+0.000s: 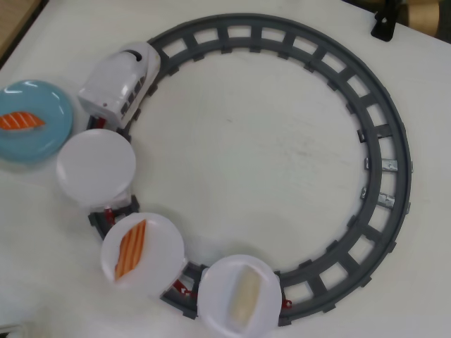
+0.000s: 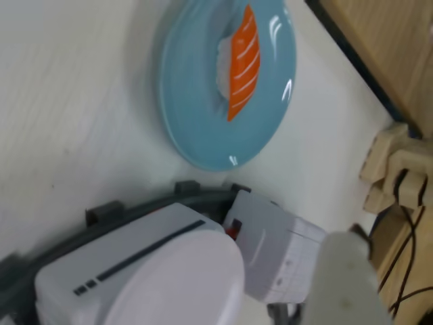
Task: Pick up the sushi from the Shinkansen and put it on the blue dish
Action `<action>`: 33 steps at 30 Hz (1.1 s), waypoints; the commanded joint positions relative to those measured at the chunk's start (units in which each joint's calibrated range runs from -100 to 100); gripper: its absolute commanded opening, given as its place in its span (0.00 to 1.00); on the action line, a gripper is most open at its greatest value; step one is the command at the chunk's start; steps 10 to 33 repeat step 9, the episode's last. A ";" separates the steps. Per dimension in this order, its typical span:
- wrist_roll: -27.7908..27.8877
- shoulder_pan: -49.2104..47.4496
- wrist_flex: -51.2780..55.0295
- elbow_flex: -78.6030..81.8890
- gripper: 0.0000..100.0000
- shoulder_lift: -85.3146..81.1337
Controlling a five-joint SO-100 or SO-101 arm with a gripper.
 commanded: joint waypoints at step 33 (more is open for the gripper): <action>-0.75 -0.49 -6.97 13.90 0.24 -4.11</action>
